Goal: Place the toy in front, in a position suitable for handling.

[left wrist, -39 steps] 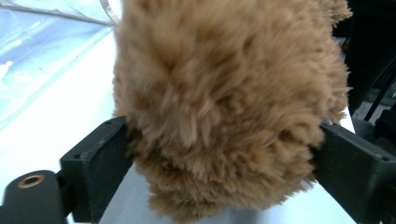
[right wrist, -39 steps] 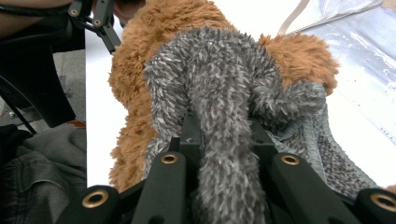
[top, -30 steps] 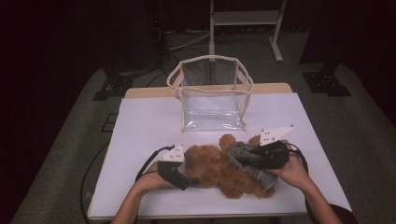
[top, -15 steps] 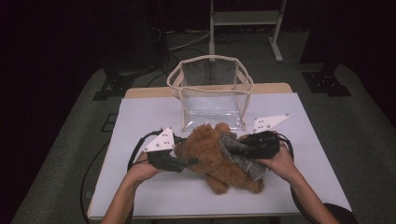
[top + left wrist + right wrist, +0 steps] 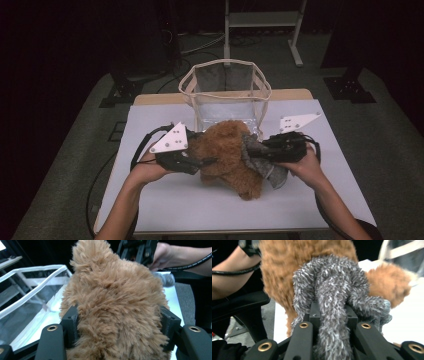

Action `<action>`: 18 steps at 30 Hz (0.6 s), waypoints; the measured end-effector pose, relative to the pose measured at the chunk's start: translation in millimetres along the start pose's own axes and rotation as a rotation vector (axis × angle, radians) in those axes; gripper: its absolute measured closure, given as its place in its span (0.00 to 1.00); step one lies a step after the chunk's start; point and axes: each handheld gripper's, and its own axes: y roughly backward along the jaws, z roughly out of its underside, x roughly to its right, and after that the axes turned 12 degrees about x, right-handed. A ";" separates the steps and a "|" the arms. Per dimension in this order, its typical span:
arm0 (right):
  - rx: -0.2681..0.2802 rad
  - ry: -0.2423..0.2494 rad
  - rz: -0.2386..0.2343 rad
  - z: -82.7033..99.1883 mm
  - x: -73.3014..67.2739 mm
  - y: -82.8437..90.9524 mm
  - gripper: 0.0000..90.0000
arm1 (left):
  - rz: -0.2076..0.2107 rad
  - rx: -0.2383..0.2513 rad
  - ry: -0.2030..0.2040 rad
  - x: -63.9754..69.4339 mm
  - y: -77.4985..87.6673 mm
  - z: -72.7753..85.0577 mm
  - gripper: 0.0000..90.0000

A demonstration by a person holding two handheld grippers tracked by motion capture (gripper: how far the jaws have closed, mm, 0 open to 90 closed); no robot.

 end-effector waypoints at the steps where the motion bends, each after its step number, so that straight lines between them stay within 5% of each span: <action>1: -0.005 0.017 0.007 -7.5 -1.2 4.5 0.83 | 0.004 -0.002 -0.008 -0.3 -4.8 -2.8 0.38; 7: -0.023 0.120 0.003 -65.8 -10.8 17.5 0.83 | 0.024 -0.024 -0.048 0.2 -27.2 -18.1 0.38; 12: -0.111 0.215 0.004 -104.7 -21.5 6.7 0.83 | 0.061 -0.043 -0.086 4.2 -47.3 -29.6 0.38; 18: -0.217 0.220 0.009 -103.6 -16.0 -2.5 0.84 | 0.093 -0.069 -0.099 6.1 -62.1 -32.0 0.34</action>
